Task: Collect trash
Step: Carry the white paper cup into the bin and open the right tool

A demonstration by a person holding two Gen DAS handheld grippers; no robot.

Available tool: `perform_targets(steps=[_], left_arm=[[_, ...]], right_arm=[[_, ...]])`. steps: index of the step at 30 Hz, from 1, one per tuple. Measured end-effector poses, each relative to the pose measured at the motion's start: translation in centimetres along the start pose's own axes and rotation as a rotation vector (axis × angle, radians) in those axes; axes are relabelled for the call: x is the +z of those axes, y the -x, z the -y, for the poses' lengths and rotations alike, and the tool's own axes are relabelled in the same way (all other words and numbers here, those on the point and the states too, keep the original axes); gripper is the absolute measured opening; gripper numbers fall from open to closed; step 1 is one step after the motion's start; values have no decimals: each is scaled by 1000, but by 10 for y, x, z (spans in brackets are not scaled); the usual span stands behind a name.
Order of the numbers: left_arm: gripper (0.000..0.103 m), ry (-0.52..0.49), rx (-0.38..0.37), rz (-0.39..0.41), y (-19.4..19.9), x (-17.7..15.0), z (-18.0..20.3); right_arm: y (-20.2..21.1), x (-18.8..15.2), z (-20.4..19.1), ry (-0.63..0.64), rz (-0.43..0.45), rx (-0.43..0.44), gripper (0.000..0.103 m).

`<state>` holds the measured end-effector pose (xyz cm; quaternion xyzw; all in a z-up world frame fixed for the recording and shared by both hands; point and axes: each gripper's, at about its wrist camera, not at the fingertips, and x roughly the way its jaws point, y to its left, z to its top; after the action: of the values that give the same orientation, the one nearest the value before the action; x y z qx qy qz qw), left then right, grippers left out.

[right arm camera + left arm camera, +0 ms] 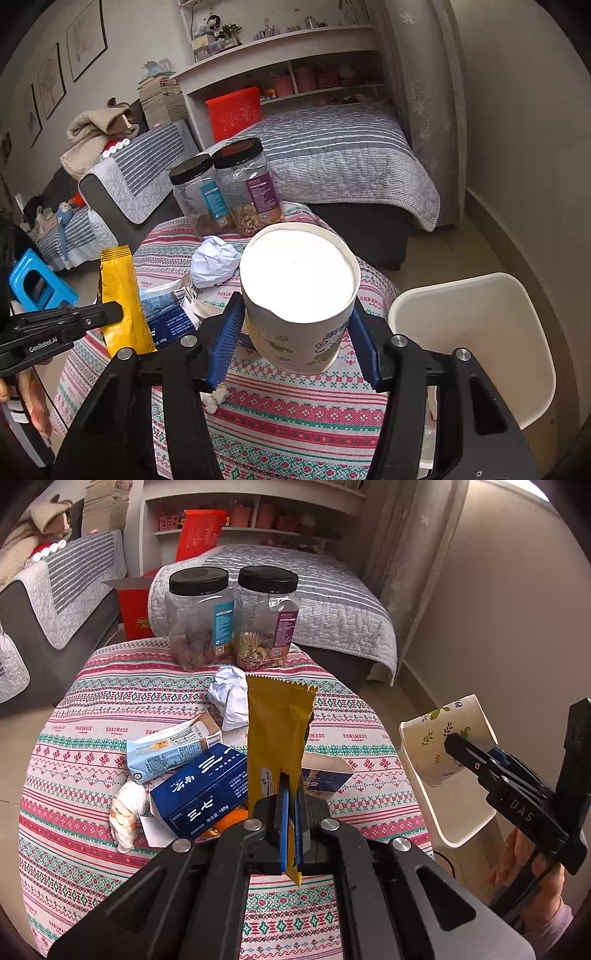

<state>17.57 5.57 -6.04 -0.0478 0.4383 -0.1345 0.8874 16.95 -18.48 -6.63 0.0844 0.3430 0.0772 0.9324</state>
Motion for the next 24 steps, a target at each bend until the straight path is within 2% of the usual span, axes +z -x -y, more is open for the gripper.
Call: perform_targets(steps=[7, 12, 21, 22, 23, 24], left_arm=[[2, -30, -33, 22, -10, 6, 35], [2, -55, -70, 50, -16, 12, 67], [2, -114, -153, 78, -30, 17, 136], [2, -122, -161, 78, -33, 17, 144], [2, -130, -169, 78, -35, 17, 151], [2, -137, -178, 78, -37, 17, 159]], right_arm=[[27, 6, 52, -61, 83, -191, 53], [38, 6, 82, -87, 87, -329, 54], [60, 3, 109, -88, 125, -427, 56], [65, 2, 113, -93, 138, -437, 60], [68, 2, 117, -101, 149, -449, 71], [73, 2, 121, -112, 165, -465, 76]])
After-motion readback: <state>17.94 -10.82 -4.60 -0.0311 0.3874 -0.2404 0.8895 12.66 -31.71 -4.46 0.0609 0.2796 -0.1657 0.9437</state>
